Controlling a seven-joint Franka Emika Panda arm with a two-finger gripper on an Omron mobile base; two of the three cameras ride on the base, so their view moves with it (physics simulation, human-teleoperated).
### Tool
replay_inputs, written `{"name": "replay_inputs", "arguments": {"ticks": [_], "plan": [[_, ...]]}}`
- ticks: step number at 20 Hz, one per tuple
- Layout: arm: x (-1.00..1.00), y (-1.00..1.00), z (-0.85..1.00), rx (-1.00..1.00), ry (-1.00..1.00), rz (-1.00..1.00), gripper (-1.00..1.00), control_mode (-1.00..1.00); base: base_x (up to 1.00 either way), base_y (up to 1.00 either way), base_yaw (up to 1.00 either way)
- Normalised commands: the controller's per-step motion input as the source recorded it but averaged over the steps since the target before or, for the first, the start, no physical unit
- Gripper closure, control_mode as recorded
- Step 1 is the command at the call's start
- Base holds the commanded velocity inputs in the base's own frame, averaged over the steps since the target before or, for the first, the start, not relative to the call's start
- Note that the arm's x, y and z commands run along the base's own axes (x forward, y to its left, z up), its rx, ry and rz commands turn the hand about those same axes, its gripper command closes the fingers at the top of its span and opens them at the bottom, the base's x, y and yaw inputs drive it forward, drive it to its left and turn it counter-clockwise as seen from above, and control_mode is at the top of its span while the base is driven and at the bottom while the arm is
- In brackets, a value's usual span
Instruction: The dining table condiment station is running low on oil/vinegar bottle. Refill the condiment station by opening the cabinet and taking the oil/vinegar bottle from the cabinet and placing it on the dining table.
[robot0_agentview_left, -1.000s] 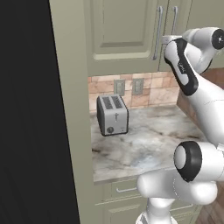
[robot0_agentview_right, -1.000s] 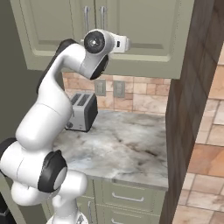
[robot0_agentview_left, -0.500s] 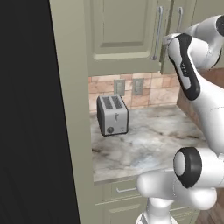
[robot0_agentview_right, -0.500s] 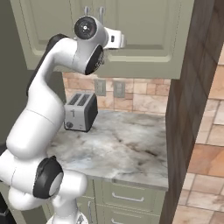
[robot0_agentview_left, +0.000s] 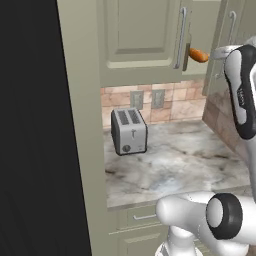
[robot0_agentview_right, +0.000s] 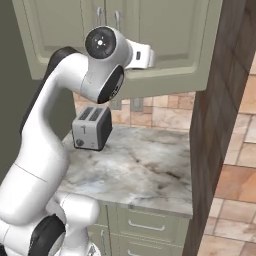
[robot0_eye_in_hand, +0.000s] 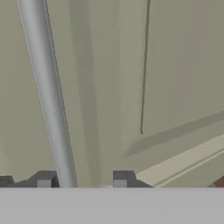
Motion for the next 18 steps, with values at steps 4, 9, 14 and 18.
{"name": "replay_inputs", "arguments": {"ticks": [4,9,14,18], "plan": [[-1.0,-0.96,0.0,0.02,0.02,-0.07,1.0,-1.0,0.0,0.0,0.0],[-0.86,-0.3,0.17,0.0,0.07,-0.04,-1.0,-1.0,0.0,0.0,0.0],[-0.42,0.27,0.27,-0.11,0.01,0.01,-1.0,-1.0,0.0,0.0,0.0],[-0.13,0.66,0.06,-0.21,0.11,0.04,-1.0,-1.0,0.0,0.0,0.0]]}}
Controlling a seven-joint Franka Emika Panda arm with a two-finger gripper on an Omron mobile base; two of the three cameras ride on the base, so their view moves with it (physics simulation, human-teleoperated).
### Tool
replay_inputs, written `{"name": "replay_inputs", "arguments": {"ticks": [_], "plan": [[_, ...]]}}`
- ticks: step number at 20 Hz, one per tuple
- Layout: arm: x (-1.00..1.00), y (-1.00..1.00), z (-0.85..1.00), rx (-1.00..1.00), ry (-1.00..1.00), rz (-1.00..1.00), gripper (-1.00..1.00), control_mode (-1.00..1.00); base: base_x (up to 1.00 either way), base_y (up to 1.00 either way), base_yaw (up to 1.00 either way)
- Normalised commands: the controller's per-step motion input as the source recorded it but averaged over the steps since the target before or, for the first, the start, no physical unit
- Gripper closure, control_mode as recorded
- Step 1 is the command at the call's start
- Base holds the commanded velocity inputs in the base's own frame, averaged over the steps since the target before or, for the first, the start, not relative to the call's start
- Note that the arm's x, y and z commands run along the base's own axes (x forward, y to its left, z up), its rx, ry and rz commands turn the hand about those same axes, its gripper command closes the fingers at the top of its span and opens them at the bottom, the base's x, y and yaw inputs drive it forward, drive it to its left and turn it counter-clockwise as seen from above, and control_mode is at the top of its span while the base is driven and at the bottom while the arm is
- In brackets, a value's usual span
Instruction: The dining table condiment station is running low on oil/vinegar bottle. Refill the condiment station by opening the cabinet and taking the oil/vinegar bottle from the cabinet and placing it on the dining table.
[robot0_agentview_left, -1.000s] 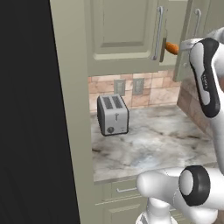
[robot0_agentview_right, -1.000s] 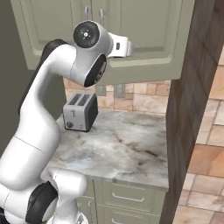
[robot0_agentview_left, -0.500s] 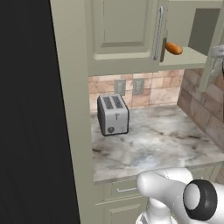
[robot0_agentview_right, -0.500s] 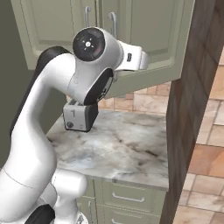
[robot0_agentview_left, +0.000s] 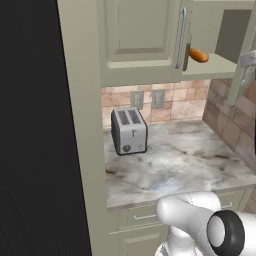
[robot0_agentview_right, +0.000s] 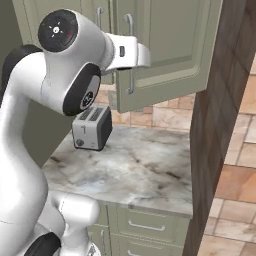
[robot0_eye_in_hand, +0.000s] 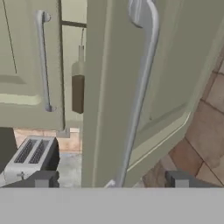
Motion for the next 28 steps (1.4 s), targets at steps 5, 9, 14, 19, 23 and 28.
{"name": "replay_inputs", "arguments": {"ticks": [5,9,14,19,23,28], "plan": [[0.0,0.71,-0.05,-0.31,0.2,0.04,-1.0,-1.0,0.0,0.0,0.0],[0.11,0.46,-0.01,-0.32,0.12,0.0,-1.0,-1.0,0.0,0.0,0.0],[0.29,0.22,-0.02,-0.26,0.01,0.0,-1.0,-1.0,0.0,0.0,0.0],[0.56,0.02,-0.27,-0.21,0.05,0.0,-1.0,-1.0,0.0,0.0,0.0],[0.75,0.0,-0.31,-0.18,0.12,0.0,-1.0,-1.0,0.0,0.0,0.0],[0.74,-0.02,-0.09,-0.13,0.11,0.0,-1.0,-1.0,0.0,0.0,0.0]]}}
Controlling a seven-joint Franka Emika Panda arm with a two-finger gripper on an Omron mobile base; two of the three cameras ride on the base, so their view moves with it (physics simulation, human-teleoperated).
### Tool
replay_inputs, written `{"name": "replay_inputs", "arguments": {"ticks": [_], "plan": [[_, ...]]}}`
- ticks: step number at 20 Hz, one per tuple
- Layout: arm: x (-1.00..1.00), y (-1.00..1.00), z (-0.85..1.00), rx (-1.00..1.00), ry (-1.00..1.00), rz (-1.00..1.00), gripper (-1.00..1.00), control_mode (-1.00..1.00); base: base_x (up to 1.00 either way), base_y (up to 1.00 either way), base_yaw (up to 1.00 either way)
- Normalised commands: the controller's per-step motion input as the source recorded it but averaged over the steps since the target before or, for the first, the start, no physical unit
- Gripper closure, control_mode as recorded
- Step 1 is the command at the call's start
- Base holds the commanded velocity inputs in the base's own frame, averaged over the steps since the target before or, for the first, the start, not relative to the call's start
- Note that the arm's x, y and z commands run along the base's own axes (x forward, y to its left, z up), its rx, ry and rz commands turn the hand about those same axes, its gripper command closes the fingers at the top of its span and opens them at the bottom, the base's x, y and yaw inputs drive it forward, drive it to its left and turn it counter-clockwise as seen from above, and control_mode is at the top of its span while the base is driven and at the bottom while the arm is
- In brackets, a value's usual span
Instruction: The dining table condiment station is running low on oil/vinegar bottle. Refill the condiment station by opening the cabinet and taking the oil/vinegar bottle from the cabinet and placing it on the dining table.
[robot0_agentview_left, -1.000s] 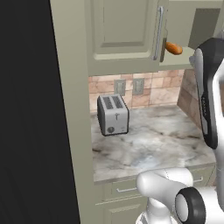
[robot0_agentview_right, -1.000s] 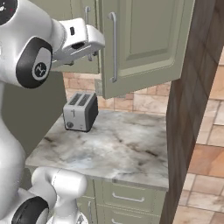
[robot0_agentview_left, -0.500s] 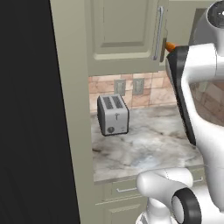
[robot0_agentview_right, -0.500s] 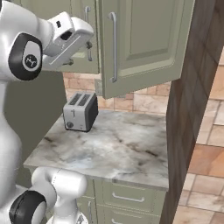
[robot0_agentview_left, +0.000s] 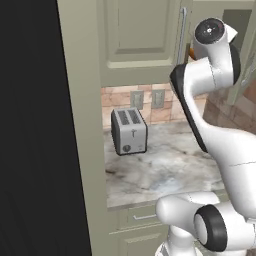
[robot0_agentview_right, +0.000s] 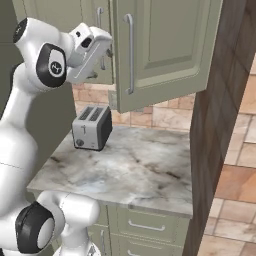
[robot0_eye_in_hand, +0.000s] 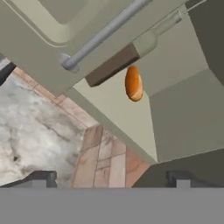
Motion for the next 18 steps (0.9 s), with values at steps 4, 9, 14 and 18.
{"name": "replay_inputs", "arguments": {"ticks": [4,9,14,18], "plan": [[0.46,-0.31,0.0,-0.12,0.13,-0.01,-1.0,-1.0,0.0,0.0,0.0],[0.05,-0.64,0.0,-0.13,0.2,-0.11,-1.0,-1.0,0.0,0.0,0.0],[-0.19,-0.74,0.0,-0.14,0.22,-0.2,-1.0,-1.0,0.0,0.0,0.0],[-0.82,-0.9,0.0,-0.1,0.16,-0.22,-1.0,-1.0,0.0,0.0,0.0]]}}
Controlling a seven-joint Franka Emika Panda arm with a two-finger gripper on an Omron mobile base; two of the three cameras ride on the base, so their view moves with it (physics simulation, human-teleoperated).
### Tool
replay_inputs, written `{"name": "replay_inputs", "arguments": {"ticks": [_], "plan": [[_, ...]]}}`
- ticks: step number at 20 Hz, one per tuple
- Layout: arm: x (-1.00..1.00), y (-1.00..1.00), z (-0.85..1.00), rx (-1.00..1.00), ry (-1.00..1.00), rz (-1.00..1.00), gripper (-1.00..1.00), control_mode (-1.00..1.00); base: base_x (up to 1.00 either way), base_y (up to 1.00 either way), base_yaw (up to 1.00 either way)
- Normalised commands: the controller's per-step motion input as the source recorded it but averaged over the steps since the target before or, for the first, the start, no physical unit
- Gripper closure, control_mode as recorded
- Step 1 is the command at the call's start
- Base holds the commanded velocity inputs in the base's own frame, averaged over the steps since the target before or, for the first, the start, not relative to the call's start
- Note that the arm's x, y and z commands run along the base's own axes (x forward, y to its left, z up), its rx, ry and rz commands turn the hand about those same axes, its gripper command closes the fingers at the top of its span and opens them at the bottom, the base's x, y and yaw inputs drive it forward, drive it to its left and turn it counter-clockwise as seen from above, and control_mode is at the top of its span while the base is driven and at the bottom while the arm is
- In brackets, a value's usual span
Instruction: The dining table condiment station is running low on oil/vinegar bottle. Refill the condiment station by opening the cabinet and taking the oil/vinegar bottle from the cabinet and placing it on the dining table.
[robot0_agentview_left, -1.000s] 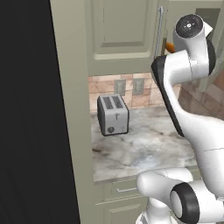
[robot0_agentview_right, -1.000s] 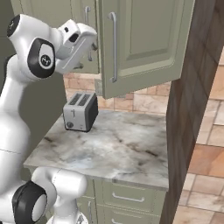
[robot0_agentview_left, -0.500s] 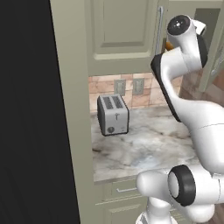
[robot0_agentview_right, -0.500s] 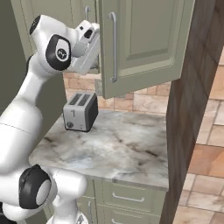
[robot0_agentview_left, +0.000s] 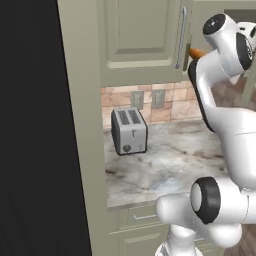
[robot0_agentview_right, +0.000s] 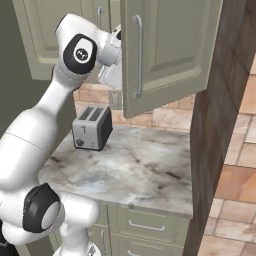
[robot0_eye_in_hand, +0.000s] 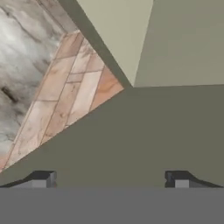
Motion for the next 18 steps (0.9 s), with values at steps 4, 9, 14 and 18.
{"name": "replay_inputs", "arguments": {"ticks": [4,9,14,18], "plan": [[-1.0,-1.0,0.0,-0.05,0.09,-0.24,-1.0,-1.0,0.0,0.0,0.0],[-0.86,-0.93,0.0,-0.01,0.0,-0.15,-1.0,-1.0,0.0,0.0,0.0],[-0.24,-0.18,0.0,0.02,-0.12,0.0,-1.0,-1.0,0.0,0.0,0.0],[-0.18,0.4,0.09,0.17,-0.4,0.0,-1.0,-1.0,0.0,0.0,0.0]]}}
